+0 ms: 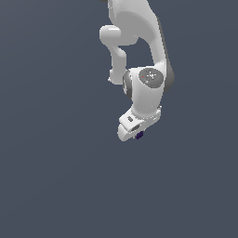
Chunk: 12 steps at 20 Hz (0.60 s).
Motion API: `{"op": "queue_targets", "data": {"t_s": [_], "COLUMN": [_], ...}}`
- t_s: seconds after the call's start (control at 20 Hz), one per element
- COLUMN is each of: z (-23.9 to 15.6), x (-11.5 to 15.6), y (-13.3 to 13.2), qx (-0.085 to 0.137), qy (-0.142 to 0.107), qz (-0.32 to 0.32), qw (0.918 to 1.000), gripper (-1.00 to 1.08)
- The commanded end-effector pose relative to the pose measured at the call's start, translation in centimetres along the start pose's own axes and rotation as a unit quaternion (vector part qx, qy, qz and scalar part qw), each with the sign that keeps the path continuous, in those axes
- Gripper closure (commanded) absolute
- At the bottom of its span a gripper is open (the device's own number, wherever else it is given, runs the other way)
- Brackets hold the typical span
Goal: Pick up the object and move it to a goal position.
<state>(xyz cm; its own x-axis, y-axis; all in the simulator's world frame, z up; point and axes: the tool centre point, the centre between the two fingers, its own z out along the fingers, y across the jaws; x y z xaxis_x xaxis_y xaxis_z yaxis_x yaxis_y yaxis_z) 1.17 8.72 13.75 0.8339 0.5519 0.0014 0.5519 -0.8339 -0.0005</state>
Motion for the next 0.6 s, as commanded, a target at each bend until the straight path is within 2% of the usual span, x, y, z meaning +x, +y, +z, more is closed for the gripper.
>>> {"op": "queue_targets", "data": {"t_s": [0.0,0.55], "z": [-1.3,-3.5], "x": [0.9,2.5], "y": [0.0,0.1], "qx": [0.000,0.000], "qy": [0.000,-0.001], "qz": [0.000,0.000], "qw": [1.0000,1.0000], "gripper": [1.08,1.08]}}
